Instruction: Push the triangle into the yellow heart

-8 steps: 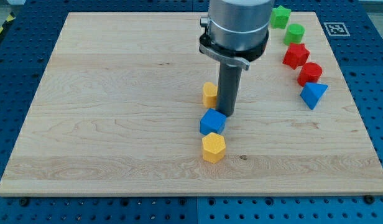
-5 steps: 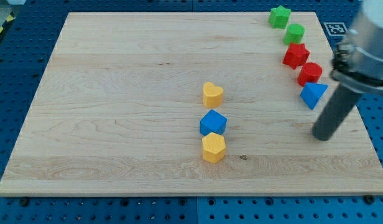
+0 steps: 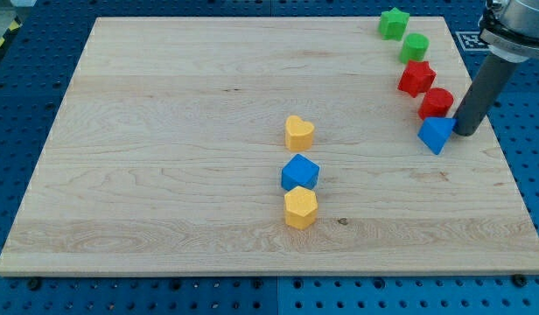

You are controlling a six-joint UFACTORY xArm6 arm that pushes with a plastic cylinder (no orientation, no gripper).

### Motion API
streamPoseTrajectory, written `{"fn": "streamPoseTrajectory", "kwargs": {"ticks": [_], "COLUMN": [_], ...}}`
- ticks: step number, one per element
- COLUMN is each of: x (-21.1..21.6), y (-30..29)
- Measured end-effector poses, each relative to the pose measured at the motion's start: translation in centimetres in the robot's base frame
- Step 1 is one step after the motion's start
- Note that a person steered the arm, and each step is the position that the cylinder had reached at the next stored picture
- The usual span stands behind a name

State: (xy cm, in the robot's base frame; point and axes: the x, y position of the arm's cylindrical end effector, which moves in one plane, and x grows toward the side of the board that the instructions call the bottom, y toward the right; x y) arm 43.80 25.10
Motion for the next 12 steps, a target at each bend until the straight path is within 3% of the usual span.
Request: {"fn": "streamPoseTrajectory", "kwargs": {"ticks": [2,4,7,10,12], "x": [2.7,2.7,-0.3,-4.0,-4.0], "y": [3.5,-0.8,-6.8,-7.7,-10.4]}}
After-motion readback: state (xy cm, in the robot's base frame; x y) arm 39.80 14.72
